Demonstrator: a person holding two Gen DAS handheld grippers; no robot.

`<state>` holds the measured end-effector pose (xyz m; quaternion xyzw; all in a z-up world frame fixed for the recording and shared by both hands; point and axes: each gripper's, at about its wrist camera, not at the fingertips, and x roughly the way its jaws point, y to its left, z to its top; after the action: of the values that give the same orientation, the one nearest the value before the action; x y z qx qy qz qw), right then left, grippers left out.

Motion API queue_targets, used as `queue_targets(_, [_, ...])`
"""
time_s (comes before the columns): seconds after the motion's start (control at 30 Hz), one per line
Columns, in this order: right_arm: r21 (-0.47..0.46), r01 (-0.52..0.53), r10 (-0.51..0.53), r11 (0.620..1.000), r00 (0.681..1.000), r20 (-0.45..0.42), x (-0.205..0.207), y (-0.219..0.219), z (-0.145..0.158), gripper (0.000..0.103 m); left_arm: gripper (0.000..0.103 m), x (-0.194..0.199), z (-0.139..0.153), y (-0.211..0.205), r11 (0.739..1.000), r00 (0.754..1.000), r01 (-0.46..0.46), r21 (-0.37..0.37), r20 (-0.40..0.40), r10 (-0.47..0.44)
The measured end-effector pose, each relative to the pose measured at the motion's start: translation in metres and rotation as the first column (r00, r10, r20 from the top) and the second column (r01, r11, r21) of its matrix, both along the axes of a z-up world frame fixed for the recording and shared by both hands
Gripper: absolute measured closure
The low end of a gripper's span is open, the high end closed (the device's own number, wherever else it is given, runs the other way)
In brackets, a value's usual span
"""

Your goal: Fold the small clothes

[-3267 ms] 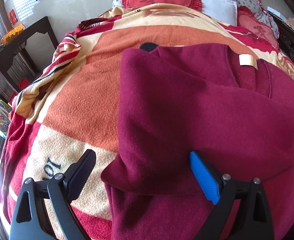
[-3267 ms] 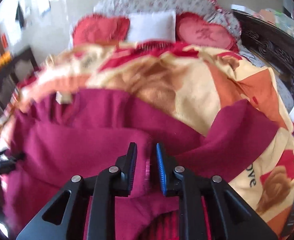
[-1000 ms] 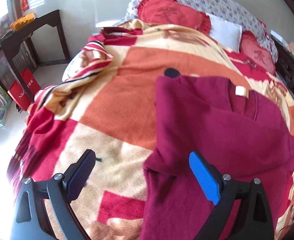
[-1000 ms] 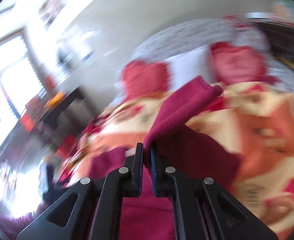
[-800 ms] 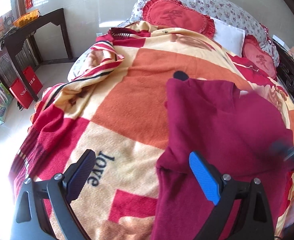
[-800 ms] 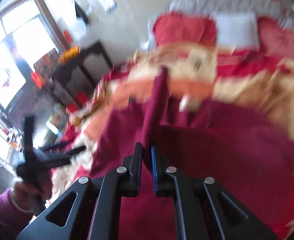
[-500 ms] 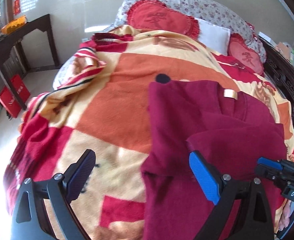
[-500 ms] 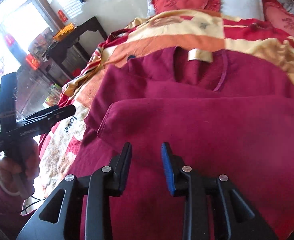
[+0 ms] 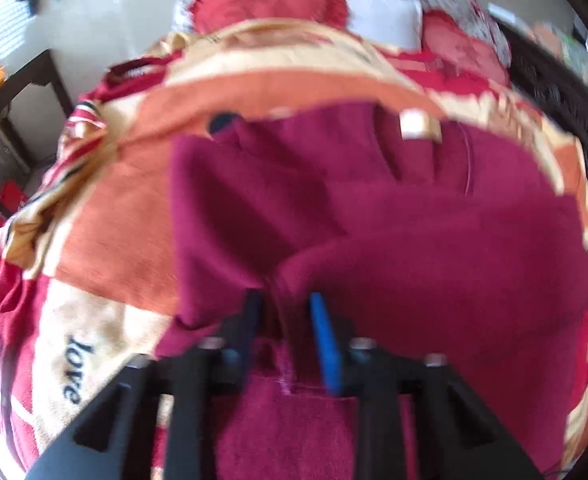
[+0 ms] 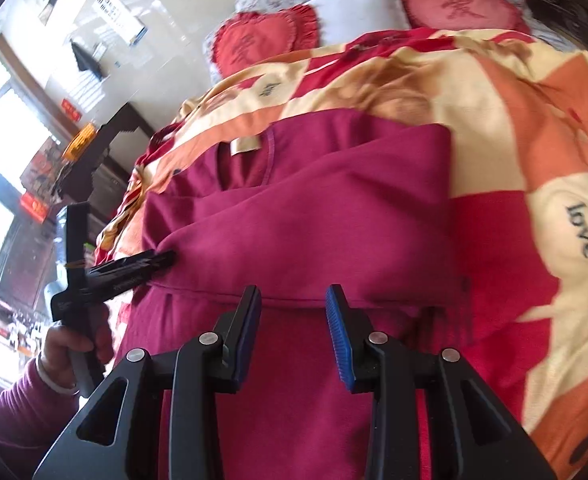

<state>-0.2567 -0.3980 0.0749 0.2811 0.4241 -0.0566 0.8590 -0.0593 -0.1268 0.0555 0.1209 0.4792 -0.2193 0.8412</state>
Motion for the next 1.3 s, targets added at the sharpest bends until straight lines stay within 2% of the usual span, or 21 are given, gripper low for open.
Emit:
queue_targets(0.07, [0.002,0.024,-0.024,1.0,1.0,0.009,-0.005,-0.009,0.0,0.088,0.093,0.005,0.014,0.008,0.998,1.0,0.002,-0.063,-0.013,-0.003])
queue_targets(0.1, [0.004,0.04,-0.04,0.999,0.999,0.015,-0.005,-0.016,0.001,0.088,0.102,0.007,0.024,0.011,0.997,1.0,0.009,-0.08,0.006,-0.009])
queue_targets(0.17, [0.004,0.068,-0.068,0.998,0.998,0.015,-0.005,-0.025,0.001,0.088,0.102,0.01,0.031,0.011,0.996,1.0,0.026,-0.085,0.018,-0.025])
queue_targets(0.27, [0.01,0.094,-0.094,0.996,0.995,0.028,0.0,-0.031,0.004,0.088,0.102,0.014,0.031,0.014,0.995,0.999,0.036,-0.094,-0.01,-0.037])
queue_targets(0.3, [0.008,0.092,-0.092,0.996,0.995,0.035,0.001,-0.03,0.006,0.088,0.1,0.012,0.029,0.015,0.994,0.999,0.04,-0.099,-0.03,-0.043])
queue_targets(0.37, [-0.007,0.071,-0.071,0.997,0.997,0.041,0.004,-0.025,0.008,0.087,0.086,0.009,0.025,0.017,0.994,0.997,0.034,-0.107,-0.067,-0.041])
queue_targets(0.43, [-0.025,0.042,-0.042,0.999,0.999,0.033,0.007,-0.019,0.007,0.085,0.058,0.001,0.018,0.017,0.991,0.993,0.051,-0.122,-0.102,-0.064])
queue_targets(0.5, [-0.029,0.025,-0.024,0.999,1.0,0.016,0.011,-0.015,0.003,0.085,0.044,-0.007,0.012,0.017,0.991,0.991,0.06,-0.121,-0.11,-0.074])
queue_targets(0.53, [-0.024,0.02,-0.02,0.999,1.0,0.012,0.012,-0.013,0.002,0.085,0.041,-0.011,0.01,0.018,0.991,0.991,0.062,-0.119,-0.108,-0.075])
queue_targets(0.67, [-0.005,0.019,-0.019,1.0,1.0,0.013,0.009,-0.011,-0.003,0.085,0.041,-0.015,0.001,0.019,0.994,0.992,0.052,-0.095,-0.108,-0.062])
queue_targets(0.73, [0.008,0.021,-0.021,1.0,1.0,0.009,0.009,-0.011,-0.006,0.085,0.042,-0.012,-0.001,0.015,0.991,0.992,0.049,-0.121,-0.106,-0.062])
queue_targets(0.8, [0.022,0.03,-0.031,0.999,0.999,0.01,0.007,-0.011,-0.008,0.085,0.043,-0.008,-0.003,0.01,0.987,0.994,0.054,-0.151,-0.086,-0.067])
queue_targets(0.9, [0.043,0.039,-0.04,0.998,0.999,0.017,0.003,-0.012,-0.008,0.085,0.06,0.0,-0.018,0.001,0.994,0.992,0.04,-0.102,-0.113,-0.051])
queue_targets(0.97, [0.032,0.04,-0.041,0.999,0.999,0.016,0.001,-0.013,-0.007,0.085,0.066,0.0,-0.02,0.001,0.993,0.992,0.042,-0.108,-0.11,-0.054])
queue_targets(1.0, [0.026,0.042,-0.042,0.999,0.999,0.015,-0.001,-0.014,-0.007,0.085,0.079,-0.001,-0.018,0.002,0.993,0.993,0.044,-0.109,-0.1,-0.055])
queue_targets(1.07, [0.023,0.05,-0.05,0.999,0.999,0.015,-0.003,-0.017,-0.007,0.085,0.09,-0.002,-0.011,0.007,0.991,0.994,0.038,-0.131,-0.094,-0.051])
queue_targets(1.23, [0.024,0.101,-0.102,0.995,0.994,0.043,-0.007,-0.029,-0.001,0.085,0.097,0.004,0.025,0.023,0.965,0.993,0.05,-0.257,-0.09,-0.075])
queue_targets(1.3, [0.02,0.112,-0.113,0.994,0.992,0.051,-0.007,-0.033,0.002,0.085,0.097,0.004,0.036,0.025,0.963,0.993,0.072,-0.261,-0.07,-0.093])
